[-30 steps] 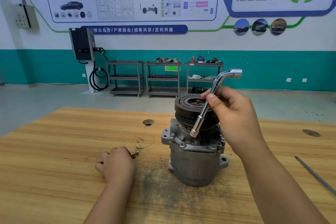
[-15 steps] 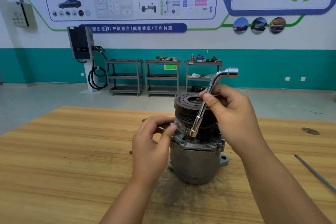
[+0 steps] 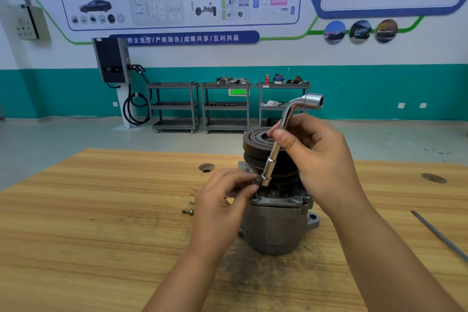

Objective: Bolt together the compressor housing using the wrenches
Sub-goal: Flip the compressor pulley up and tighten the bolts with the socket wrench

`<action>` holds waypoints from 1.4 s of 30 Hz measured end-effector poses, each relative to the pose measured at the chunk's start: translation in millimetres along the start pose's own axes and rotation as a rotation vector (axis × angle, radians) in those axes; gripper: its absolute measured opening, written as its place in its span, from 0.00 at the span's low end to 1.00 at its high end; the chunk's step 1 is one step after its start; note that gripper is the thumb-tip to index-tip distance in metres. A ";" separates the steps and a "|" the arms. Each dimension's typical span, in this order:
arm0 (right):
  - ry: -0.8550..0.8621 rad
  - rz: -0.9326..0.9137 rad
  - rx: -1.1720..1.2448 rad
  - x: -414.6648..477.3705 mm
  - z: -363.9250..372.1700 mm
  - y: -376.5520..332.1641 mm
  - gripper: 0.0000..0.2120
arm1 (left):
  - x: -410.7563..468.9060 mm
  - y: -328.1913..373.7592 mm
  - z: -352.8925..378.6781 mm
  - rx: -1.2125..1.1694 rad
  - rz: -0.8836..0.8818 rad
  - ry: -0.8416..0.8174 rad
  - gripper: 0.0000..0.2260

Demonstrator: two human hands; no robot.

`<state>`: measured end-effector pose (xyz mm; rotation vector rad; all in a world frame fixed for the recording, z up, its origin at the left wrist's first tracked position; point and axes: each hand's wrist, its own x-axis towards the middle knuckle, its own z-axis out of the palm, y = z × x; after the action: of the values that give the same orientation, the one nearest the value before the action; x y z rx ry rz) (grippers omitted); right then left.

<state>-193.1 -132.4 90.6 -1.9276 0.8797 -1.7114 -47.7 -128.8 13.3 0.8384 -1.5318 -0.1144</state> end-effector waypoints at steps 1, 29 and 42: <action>-0.006 -0.001 0.010 -0.6 0.9 -0.5 0.05 | 0.4 0.8 -1.1 0.008 -0.013 -0.007 0.14; 0.094 0.033 0.055 -5.6 22.7 1.0 0.10 | 4.8 8.8 -1.9 -0.162 -0.392 -0.123 0.16; 0.080 0.040 -0.001 -2.7 20.7 -1.9 0.09 | 3.9 10.2 -0.5 -0.083 -0.391 -0.126 0.14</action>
<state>-172.5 -131.3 86.6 -1.8408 0.9415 -1.7750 -51.3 -123.4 22.0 1.0718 -1.4518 -0.5208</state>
